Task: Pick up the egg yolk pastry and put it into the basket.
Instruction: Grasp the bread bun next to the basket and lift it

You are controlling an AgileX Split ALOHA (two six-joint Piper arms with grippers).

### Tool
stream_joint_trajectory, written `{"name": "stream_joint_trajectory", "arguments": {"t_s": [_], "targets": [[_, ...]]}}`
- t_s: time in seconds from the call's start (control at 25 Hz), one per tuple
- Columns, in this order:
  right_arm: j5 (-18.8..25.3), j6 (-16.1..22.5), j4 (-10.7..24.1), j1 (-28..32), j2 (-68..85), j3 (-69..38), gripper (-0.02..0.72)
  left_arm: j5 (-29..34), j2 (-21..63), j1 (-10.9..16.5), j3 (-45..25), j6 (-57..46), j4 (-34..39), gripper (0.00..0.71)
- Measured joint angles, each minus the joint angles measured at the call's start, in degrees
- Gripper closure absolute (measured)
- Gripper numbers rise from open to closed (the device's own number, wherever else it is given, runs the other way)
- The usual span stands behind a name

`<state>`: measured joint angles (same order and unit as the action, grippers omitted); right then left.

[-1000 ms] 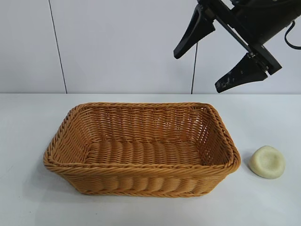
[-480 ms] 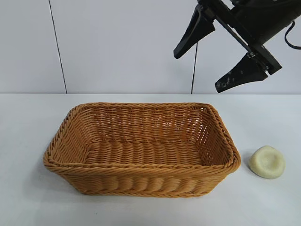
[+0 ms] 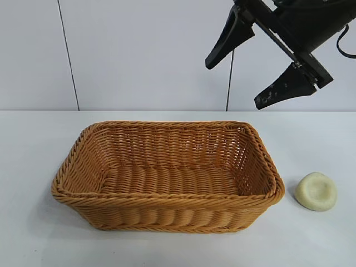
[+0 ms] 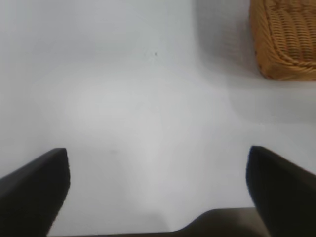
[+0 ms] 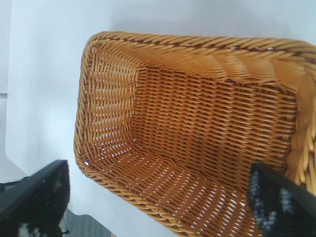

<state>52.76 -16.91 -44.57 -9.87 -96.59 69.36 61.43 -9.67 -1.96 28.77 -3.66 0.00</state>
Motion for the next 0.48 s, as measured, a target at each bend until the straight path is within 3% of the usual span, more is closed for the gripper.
{"name": "stream_joint_trajectory", "arguments": {"t_s": [0.24,0.36,0.48], "targets": [[0.0,0.3,2.5,0.0,0.0,0.0,0.008,-0.1,9.4,0.2,0.0,0.0,0.0,0.015],[0.6,3.6,9.0,0.0,0.0,1.6,0.008,0.0,9.9,0.2,0.0,0.0,0.0,0.015],[1.6,10.3,20.4,0.0,0.0,4.4,0.008,0.1,10.0,0.2,0.0,0.0,0.0,0.015]]}}
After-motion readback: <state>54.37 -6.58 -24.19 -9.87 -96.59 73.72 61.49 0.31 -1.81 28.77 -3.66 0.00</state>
